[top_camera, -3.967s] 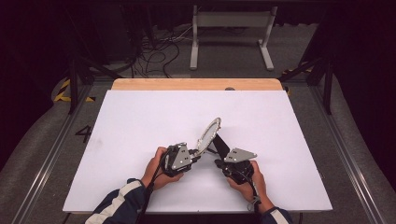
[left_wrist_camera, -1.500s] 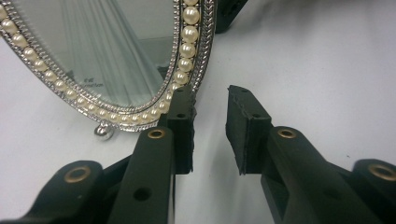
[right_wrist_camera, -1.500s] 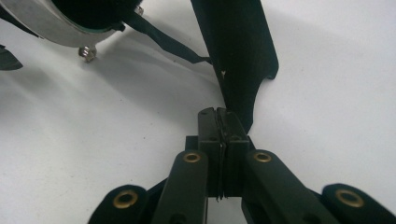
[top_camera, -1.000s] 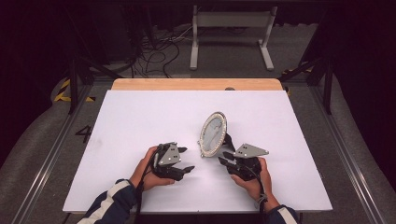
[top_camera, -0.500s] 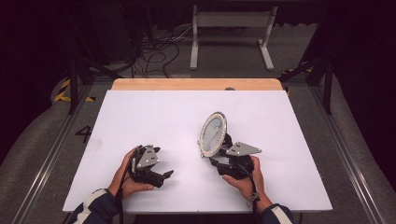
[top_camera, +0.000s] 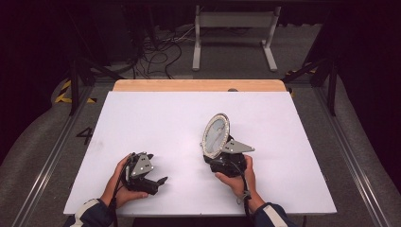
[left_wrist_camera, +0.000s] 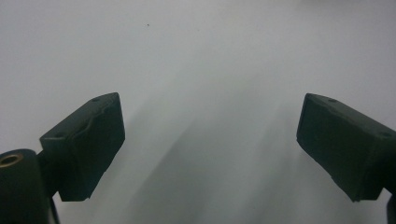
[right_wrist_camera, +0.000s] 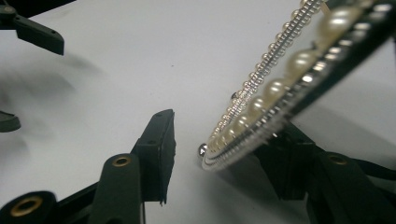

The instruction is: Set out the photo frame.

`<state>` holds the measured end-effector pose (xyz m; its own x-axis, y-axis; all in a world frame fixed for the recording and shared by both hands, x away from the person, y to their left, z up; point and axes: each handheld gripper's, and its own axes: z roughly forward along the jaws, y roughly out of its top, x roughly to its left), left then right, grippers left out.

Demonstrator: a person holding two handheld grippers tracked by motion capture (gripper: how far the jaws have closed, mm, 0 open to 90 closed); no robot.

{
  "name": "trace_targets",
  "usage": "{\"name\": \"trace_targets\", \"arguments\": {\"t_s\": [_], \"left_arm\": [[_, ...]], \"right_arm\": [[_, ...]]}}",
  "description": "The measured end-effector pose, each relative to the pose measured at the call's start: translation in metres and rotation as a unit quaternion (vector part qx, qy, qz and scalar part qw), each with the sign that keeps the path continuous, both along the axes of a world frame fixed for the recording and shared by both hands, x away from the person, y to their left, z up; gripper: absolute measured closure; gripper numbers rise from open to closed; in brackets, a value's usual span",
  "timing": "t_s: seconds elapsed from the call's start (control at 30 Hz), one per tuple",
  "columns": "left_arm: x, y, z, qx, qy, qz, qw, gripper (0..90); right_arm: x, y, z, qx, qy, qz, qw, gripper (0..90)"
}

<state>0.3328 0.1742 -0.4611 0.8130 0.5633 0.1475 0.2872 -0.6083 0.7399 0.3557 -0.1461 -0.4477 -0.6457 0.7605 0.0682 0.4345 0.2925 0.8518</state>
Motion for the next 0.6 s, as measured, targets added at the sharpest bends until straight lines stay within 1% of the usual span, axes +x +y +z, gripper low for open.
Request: {"name": "trace_targets", "arguments": {"t_s": [0.1, 0.2, 0.23, 0.33, 0.37, 0.4, 0.43, 0.47, 0.57, 0.6], "left_arm": [[-0.0013, 0.0035, 0.0000, -0.001, 0.000, 0.006, 1.0000, 8.5], [-0.0019, 0.0053, -0.0002, -0.001, 0.000, 0.007, 1.0000, 8.7], [-0.0022, 0.0061, -0.0007, 0.001, -0.001, 0.008, 1.0000, 8.9], [-0.0024, 0.0059, -0.0016, 0.004, 0.000, 0.007, 1.0000, 8.9], [-0.0024, 0.0055, -0.0018, 0.005, 0.000, 0.006, 1.0000, 8.9], [-0.0024, 0.0051, -0.0020, 0.007, 0.000, 0.006, 1.0000, 9.0], [-0.0024, 0.0051, -0.0020, 0.007, 0.000, 0.006, 1.0000, 9.3], [-0.0021, 0.0037, -0.0028, 0.011, -0.001, 0.001, 0.9999, 9.5], [-0.0022, 0.0020, -0.0039, 0.016, 0.000, 0.000, 0.9999, 9.7], [-0.0019, 0.0015, -0.0041, 0.018, -0.001, -0.002, 0.9998, 9.8]], "right_arm": [[0.0031, 0.0057, -0.0025, 0.002, 0.000, -0.011, 0.9999, 48.6], [0.0043, 0.0066, -0.0026, 0.002, -0.002, -0.018, 0.9998, 49.8], [0.0049, 0.0059, -0.0020, 0.007, -0.006, -0.023, 0.9997, 50.8], [0.0050, 0.0042, -0.0004, 0.009, -0.016, -0.035, 0.9992, 57.1], [0.0053, 0.0036, -0.0002, 0.007, -0.016, -0.036, 0.9992, 59.6], [0.0056, 0.0032, -0.0003, 0.004, -0.016, -0.038, 0.9992, 62.4], [0.0058, 0.0025, -0.0004, 0.005, -0.012, -0.037, 0.9992, 62.7], [0.0062, 0.0017, -0.0005, 0.006, -0.010, -0.033, 0.9994, 62.8], [0.0067, 0.0011, -0.0003, 0.005, -0.010, -0.030, 0.9995, 63.0], [0.0070, 0.0003, -0.0002, 0.007, -0.007, -0.027, 0.9996, 63.4]]}}
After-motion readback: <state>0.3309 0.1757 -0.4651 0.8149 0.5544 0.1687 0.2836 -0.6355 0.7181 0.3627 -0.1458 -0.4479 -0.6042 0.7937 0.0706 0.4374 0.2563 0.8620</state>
